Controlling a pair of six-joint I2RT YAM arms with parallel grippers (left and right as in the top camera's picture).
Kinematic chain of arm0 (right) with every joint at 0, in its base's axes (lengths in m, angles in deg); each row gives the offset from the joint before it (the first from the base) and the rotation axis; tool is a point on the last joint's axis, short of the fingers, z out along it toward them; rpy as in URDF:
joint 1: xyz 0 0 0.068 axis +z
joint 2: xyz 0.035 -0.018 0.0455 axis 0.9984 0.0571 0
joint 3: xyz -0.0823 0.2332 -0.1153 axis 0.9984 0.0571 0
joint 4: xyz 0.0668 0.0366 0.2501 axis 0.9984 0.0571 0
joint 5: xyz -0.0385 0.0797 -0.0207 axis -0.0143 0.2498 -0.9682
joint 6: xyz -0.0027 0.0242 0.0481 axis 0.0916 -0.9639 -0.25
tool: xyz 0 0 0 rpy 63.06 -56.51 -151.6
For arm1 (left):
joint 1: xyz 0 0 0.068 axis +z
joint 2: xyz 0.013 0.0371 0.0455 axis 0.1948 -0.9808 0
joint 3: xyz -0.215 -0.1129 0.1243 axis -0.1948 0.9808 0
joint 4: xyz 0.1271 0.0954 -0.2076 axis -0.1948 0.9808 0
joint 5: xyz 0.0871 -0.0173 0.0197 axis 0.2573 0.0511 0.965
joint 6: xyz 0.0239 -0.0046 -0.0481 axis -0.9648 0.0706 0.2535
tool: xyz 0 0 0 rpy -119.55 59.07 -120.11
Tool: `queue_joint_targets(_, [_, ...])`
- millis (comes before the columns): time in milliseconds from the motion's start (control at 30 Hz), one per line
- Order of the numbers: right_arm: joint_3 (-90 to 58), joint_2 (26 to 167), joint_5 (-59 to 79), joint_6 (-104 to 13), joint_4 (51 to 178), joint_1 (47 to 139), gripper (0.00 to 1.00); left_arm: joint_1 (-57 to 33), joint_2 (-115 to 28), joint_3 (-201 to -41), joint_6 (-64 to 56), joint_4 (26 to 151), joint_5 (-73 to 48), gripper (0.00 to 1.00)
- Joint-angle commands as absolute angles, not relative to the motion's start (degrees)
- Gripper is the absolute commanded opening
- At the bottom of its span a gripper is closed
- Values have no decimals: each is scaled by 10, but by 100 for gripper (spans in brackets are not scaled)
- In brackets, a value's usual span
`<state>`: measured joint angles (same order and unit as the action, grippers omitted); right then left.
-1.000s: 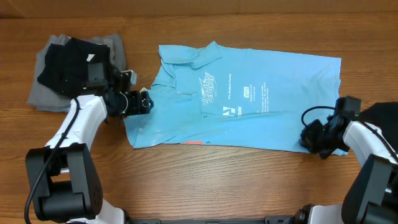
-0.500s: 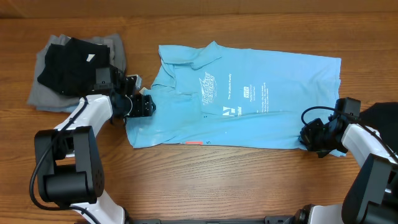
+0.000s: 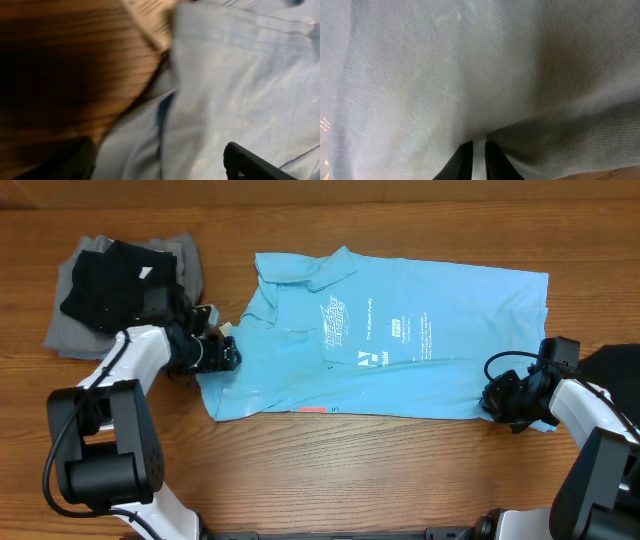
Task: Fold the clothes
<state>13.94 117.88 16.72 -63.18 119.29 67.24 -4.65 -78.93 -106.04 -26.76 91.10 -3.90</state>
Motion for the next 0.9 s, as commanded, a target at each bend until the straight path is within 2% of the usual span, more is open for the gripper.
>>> queue_joint_targets(0, [166, 1212, 130, -626, 1182, 674, 14, -50, -781, -1068, -274, 923, -64, 79])
queue_joint_targets(333, [166, 1212, 130, -626, 1183, 674, 15, -82, -785, -1052, -283, 878, -54, 76])
queue_joint_targets(400, [166, 1212, 130, -626, 1184, 674, 15, -79, -784, -1054, -283, 883, -41, 78])
queue_joint_targets(533, [166, 1212, 130, -626, 1182, 674, 16, -77, -783, -1056, -283, 889, -92, 76])
queue_joint_targets(600, [166, 1212, 130, -626, 1181, 674, 16, -82, -783, -1056, -283, 895, -93, 70])
queue_joint_targets(667, [166, 1212, 130, -626, 1180, 674, 19, -90, -786, -1055, -285, 896, -87, 58])
queue_joint_targets(867, [166, 1212, 130, -626, 1181, 674, 19, -91, -799, -1054, -287, 892, -60, 36])
